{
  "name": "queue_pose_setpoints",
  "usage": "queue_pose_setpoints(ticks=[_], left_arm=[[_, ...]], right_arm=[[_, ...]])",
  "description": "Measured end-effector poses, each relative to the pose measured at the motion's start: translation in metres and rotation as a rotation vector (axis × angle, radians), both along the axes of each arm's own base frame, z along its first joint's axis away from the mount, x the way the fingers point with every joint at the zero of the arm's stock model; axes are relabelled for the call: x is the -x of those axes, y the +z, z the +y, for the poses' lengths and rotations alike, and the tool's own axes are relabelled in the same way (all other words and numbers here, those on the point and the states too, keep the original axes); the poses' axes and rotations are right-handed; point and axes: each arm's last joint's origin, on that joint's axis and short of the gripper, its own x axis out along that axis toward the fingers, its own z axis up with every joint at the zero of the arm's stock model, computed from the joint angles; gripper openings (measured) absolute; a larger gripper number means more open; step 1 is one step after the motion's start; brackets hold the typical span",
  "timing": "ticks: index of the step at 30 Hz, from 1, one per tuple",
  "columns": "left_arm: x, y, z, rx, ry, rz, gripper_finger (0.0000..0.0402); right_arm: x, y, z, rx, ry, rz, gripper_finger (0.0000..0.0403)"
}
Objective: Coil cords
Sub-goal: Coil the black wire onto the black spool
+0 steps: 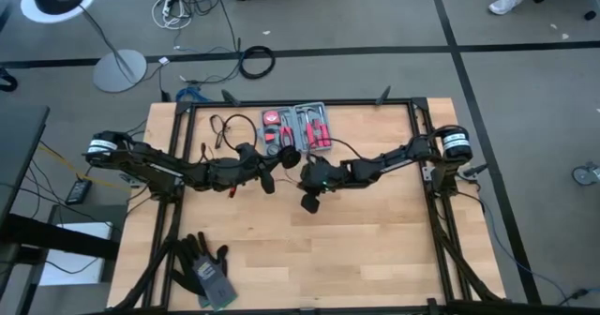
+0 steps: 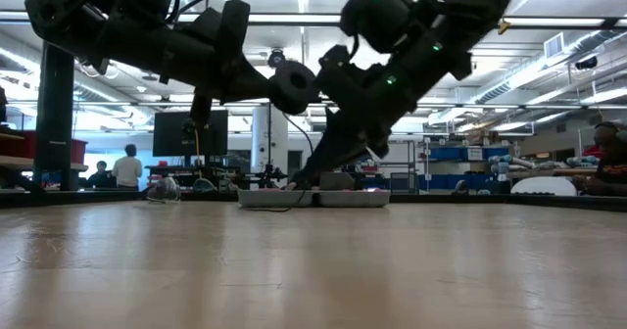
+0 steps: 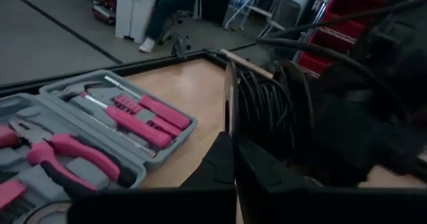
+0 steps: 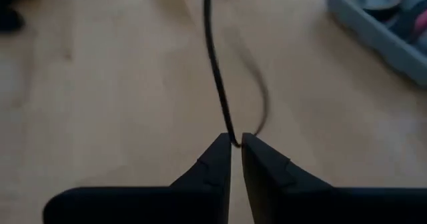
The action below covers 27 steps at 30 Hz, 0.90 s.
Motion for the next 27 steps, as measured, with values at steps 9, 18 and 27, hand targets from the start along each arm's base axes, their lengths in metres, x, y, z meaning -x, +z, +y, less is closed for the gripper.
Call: queue_pose_setpoints(ticks=[9,18,27], left_arm=[[0.000,0.000,0.000,0.000,-0.002,-0.003,0.0000],[-0.001,0.004,-0.001,0.003,-0.048,-0.045,0.0000],[-0.001,0.008,-0.002,0.005,-0.064,-0.092,0.0000]], right_arm=[[0.051,-0.022,0.016,-0.073,-0.055,-0.224,0.0037],[0.085,-0.033,0.022,-0.045,-0.049,-0.393,0.0037],[0.053,-0.012,0.021,0.228,0.085,-0.324,0.0037]])
